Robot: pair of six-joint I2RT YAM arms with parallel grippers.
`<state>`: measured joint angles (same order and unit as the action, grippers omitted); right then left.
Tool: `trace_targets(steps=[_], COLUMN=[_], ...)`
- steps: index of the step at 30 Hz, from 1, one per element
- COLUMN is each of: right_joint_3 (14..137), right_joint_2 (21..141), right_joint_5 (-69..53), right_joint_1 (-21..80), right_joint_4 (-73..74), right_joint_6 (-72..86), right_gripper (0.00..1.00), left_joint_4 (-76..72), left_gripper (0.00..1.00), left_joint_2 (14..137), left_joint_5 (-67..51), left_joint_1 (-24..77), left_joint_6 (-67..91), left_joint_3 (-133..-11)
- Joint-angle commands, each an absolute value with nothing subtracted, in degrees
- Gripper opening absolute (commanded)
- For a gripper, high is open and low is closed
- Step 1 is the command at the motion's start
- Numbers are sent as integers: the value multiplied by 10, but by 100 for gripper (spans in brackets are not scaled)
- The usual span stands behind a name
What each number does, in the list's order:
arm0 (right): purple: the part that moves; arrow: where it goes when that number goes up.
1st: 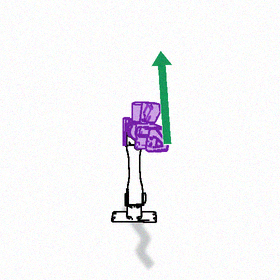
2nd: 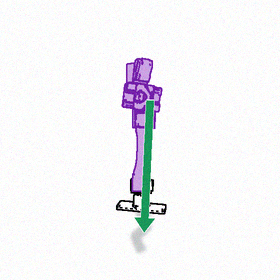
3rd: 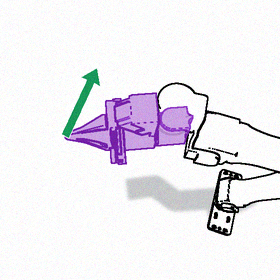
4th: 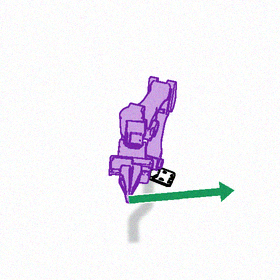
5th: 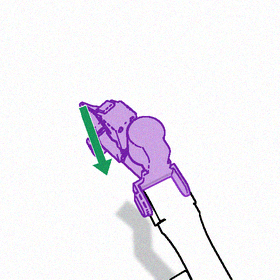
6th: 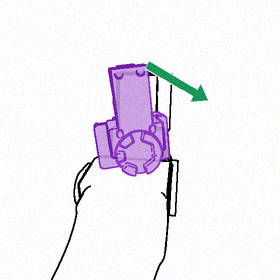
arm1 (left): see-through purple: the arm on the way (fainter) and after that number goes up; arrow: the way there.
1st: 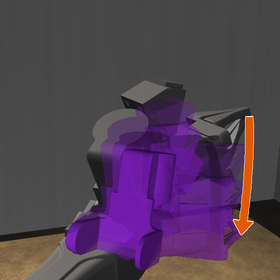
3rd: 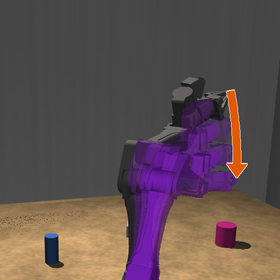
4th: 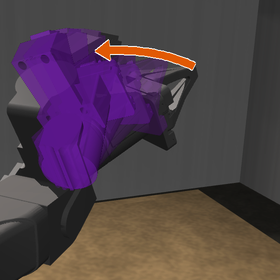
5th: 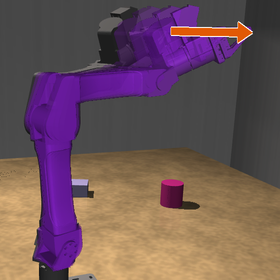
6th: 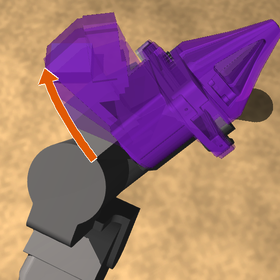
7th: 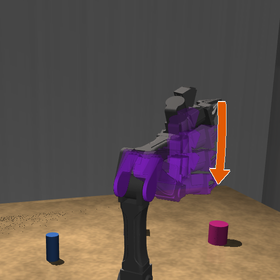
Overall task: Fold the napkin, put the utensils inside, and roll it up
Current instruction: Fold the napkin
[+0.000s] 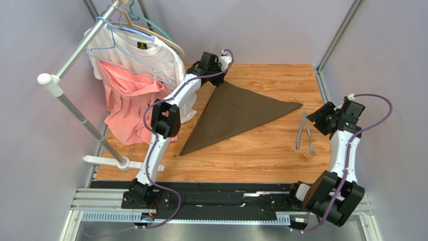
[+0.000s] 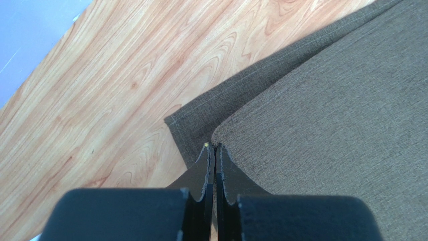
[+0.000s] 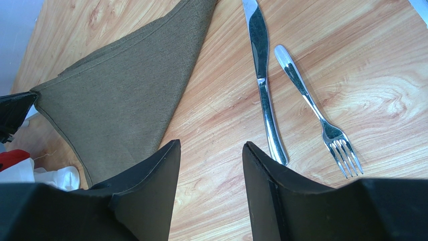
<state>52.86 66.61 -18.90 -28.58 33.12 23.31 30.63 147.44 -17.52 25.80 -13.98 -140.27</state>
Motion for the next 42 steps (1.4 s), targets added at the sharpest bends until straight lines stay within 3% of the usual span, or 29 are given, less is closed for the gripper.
trace_targets(steps=[1,42], right_joint_3=[534,540], right_joint_2=[670,673], right_joint_5=[-179,-172], right_joint_1=[-287,-284], right_joint_4=[308,311], right_joint_6=[230,229], right_gripper=[52,52], left_joint_4=[296,287], left_gripper=[0,0], left_joint_2=[1478,1493], left_joint_5=[-184,-162], left_joint_1=[251,243], left_joint_6=[-167,-206], left_joint_3=[-1433,-1459])
